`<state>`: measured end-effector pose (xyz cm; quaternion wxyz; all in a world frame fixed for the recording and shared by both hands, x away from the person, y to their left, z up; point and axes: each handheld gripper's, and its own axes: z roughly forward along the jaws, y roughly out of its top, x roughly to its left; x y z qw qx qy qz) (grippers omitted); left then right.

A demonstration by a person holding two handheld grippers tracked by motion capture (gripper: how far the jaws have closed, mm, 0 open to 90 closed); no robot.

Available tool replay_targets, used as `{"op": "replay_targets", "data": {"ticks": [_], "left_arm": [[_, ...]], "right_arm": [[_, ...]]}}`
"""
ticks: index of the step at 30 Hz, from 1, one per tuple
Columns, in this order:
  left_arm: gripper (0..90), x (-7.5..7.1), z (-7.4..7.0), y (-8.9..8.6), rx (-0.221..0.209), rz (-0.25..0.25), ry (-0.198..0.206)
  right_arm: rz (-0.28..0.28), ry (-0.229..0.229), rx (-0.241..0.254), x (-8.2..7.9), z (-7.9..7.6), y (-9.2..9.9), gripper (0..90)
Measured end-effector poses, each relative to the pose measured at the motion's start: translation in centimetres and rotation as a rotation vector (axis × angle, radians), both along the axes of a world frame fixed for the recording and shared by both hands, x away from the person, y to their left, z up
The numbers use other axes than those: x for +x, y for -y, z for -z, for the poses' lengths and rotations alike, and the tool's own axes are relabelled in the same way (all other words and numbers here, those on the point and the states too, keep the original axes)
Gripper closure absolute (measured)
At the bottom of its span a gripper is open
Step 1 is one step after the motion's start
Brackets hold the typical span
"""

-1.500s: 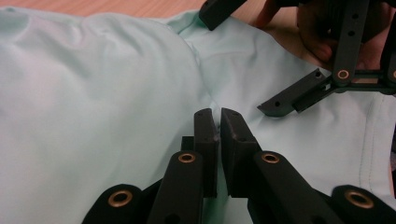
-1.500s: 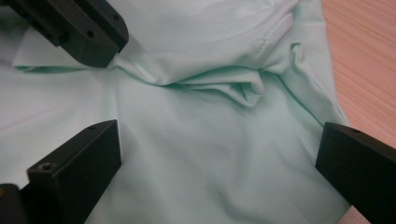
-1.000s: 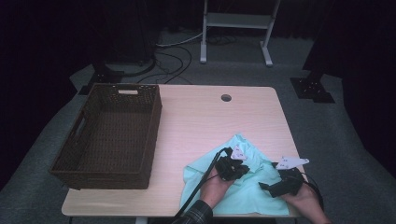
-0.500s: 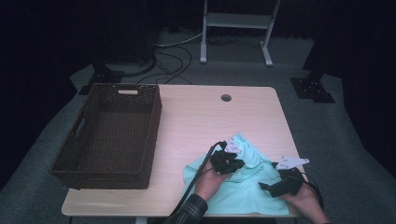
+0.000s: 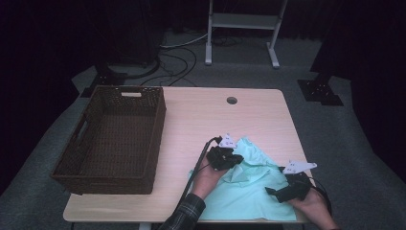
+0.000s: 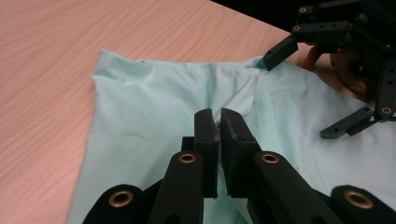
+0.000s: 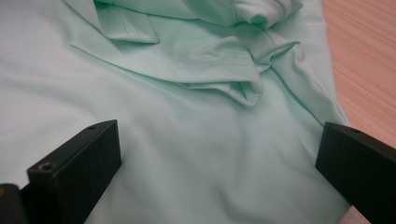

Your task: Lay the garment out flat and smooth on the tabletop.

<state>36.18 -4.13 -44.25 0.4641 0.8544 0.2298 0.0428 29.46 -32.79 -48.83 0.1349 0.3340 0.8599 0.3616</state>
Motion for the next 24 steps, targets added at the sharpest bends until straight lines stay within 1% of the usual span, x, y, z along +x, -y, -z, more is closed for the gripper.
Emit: {"op": "replay_targets", "data": {"ticks": [3, 5, 10, 16, 19, 24], "left_arm": [[86.3, 0.3, -0.1, -0.2, -0.002, 0.002, 0.000], [86.2, 0.9, -0.1, -0.4, -0.001, 0.010, -0.003], [86.2, 1.4, 0.2, -0.6, -0.014, 0.004, -0.009], [86.3, 2.0, 0.4, -0.7, -0.008, 0.013, -0.012], [86.3, 2.3, 0.5, -0.7, -0.014, 0.012, -0.016], [86.3, 3.0, 0.6, -1.2, -0.027, -0.006, -0.016]], "right_arm": [[0.001, 0.000, 0.000, 0.0, 0.0, 0.0, 0.0], [0.001, 0.000, 0.000, 0.0, 0.0, 0.0, 0.0], [0.001, 0.002, 0.000, 0.0, 0.0, 0.0, 0.0], [0.001, 0.003, 0.000, 0.0, 0.0, 0.0, 0.0], [0.001, 0.003, 0.000, 0.0, 0.0, 0.0, 0.0], [0.000, 0.003, -0.001, 0.0, 0.0, 0.0, 0.0]]}}
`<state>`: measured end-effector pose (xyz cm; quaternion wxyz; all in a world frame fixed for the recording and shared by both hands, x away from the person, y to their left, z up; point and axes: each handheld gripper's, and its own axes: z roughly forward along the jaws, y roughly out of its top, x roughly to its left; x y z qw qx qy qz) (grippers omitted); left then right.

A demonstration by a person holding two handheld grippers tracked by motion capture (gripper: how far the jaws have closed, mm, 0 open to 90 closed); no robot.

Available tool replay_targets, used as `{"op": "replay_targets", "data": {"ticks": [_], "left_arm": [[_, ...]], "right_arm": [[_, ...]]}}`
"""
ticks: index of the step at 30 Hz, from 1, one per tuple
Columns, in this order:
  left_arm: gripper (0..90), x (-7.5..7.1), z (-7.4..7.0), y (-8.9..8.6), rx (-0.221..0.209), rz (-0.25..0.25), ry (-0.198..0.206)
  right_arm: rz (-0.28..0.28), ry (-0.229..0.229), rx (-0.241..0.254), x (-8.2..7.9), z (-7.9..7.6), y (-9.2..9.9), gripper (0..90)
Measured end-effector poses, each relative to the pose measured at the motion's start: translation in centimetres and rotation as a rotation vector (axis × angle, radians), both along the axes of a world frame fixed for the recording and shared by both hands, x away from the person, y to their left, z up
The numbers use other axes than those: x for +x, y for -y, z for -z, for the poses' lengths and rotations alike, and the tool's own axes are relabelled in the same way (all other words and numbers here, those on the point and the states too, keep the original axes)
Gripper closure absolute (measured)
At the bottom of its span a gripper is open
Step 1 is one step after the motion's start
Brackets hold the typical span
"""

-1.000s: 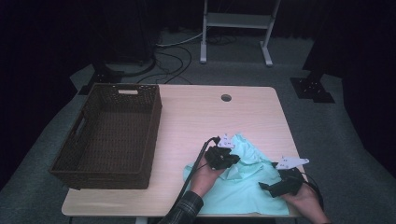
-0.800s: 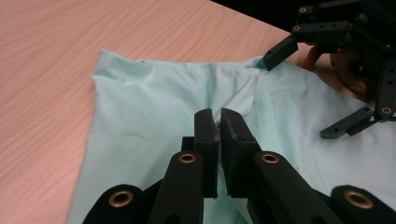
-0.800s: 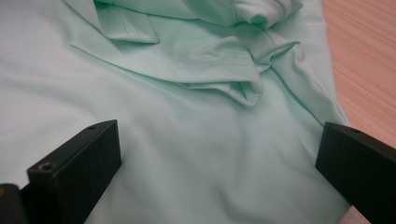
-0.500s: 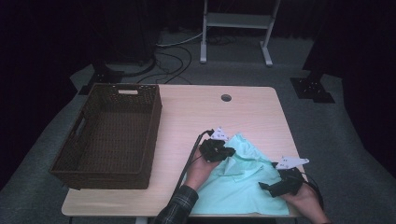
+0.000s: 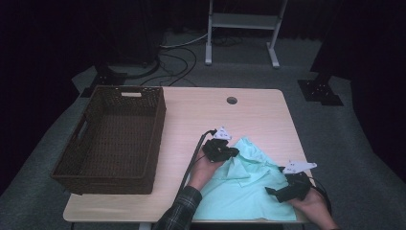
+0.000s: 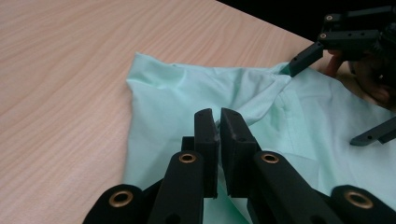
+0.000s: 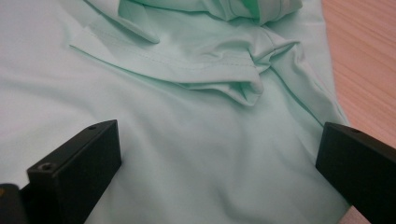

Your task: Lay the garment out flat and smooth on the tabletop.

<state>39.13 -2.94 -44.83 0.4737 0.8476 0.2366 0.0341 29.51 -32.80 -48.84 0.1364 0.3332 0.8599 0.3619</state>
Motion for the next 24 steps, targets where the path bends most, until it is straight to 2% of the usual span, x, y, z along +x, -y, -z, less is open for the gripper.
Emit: {"op": "replay_targets", "data": {"ticks": [10, 24], "left_arm": [[86.3, 1.1, -0.3, -1.3, -0.026, -0.034, 0.001], [86.3, 2.6, -1.1, -3.0, -0.038, -0.076, 0.016]], "right_arm": [[0.001, 0.000, 0.001, 0.0, 0.0, 0.0, 0.0], [0.001, 0.000, 0.001, 0.0, 0.0, 0.0, 0.0]]}}
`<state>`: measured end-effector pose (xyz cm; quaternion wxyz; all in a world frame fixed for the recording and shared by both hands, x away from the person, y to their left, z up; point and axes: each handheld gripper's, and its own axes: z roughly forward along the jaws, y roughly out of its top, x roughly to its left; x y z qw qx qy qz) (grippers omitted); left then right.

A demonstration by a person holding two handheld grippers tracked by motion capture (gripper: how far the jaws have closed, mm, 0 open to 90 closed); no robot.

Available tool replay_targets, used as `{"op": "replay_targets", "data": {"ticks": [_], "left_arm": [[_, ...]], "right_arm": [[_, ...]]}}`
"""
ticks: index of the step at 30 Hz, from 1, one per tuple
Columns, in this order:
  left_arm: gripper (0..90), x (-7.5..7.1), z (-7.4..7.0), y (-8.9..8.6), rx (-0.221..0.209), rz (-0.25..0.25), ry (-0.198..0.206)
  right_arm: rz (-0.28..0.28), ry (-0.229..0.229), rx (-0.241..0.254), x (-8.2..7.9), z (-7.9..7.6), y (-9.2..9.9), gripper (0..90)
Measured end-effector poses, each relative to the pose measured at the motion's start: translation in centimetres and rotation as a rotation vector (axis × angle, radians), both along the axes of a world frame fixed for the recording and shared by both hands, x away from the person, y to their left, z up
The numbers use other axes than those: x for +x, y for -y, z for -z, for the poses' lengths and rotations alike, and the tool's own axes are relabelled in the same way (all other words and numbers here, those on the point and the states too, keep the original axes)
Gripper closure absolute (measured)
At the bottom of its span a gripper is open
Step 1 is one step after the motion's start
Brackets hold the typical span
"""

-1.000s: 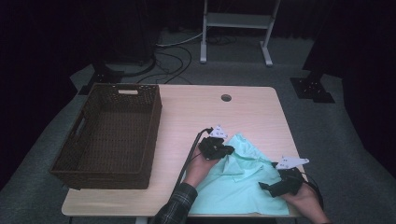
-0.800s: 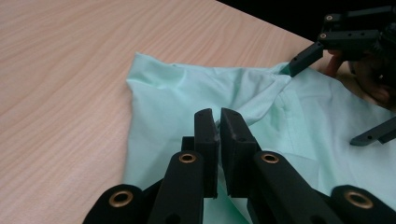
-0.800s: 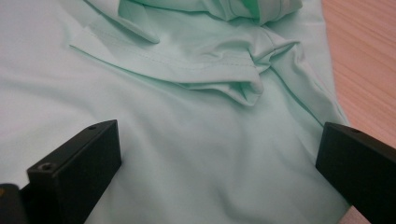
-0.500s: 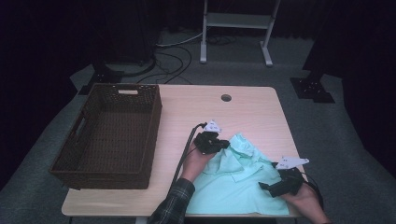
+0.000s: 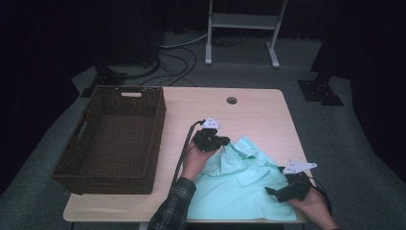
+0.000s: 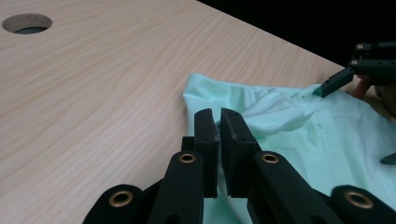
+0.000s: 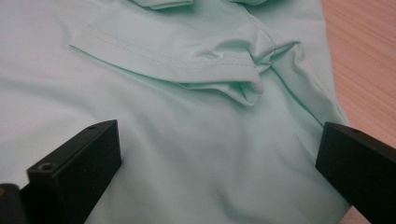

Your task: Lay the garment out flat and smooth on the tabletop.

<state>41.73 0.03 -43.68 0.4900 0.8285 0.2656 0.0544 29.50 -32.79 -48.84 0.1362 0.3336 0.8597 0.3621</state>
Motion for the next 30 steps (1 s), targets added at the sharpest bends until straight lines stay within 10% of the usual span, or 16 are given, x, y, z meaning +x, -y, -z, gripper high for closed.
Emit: {"op": "replay_targets", "data": {"ticks": [30], "left_arm": [[86.3, 3.7, -0.5, -2.9, -0.029, -0.082, 0.010]], "right_arm": [[-0.002, -0.001, -0.001, 0.0, 0.0, 0.0, 0.0]]}}
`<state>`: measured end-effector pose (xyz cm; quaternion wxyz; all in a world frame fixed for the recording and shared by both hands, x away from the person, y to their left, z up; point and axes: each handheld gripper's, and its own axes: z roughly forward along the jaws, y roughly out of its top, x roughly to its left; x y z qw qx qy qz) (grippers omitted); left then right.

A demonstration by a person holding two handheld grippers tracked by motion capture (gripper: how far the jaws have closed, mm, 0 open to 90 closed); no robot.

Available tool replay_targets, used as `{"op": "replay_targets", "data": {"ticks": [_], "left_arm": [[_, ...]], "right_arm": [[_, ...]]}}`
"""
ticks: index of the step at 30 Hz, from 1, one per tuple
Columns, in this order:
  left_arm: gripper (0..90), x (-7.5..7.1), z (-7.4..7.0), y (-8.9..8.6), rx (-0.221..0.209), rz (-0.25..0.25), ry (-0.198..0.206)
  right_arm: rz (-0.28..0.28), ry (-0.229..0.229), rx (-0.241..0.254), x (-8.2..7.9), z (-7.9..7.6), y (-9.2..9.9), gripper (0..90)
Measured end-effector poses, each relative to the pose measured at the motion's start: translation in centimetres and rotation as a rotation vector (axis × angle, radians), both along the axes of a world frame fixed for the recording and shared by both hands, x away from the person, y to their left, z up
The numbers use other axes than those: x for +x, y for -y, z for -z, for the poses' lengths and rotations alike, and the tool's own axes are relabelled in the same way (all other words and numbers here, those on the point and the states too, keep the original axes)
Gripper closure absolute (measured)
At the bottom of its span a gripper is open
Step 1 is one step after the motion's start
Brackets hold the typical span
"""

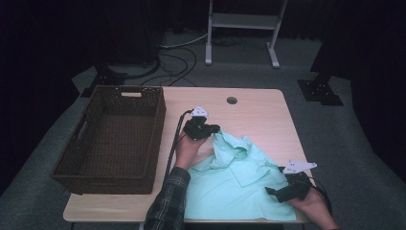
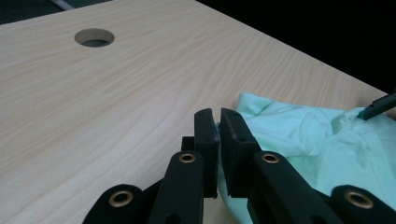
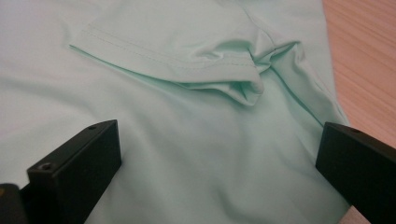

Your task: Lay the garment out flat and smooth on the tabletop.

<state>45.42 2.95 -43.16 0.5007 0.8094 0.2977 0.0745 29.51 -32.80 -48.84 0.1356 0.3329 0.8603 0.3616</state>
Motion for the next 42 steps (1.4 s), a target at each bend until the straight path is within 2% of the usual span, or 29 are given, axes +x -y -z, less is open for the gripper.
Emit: {"op": "replay_targets", "data": {"ticks": [7, 15, 19, 32, 36, 42], "left_arm": [[86.2, 0.9, 0.0, -0.4, 0.001, -0.020, 0.007], [86.2, 2.0, -0.4, -1.4, -0.019, -0.063, 0.019], [86.2, 2.4, -0.4, -1.9, -0.020, -0.079, 0.013], [86.2, 3.4, -0.2, -2.4, -0.022, -0.108, 0.001], [86.2, 4.0, -0.1, -2.3, -0.022, -0.121, -0.002], [86.2, 5.0, 0.2, -2.4, -0.010, -0.151, -0.007]], "right_arm": [[0.000, 0.000, 0.000, 0.0, 0.0, 0.0, 0.0], [-0.001, 0.002, 0.000, 0.0, 0.0, 0.0, 0.0], [-0.001, 0.001, 0.000, 0.0, 0.0, 0.0, 0.0], [-0.049, -0.017, -0.028, 0.0, -0.2, 1.1, 0.0], [-0.061, -0.006, -0.014, -0.2, -0.1, 1.9, 0.0], [-0.051, 0.001, -0.002, -0.3, 0.0, 1.9, 0.0]]}}
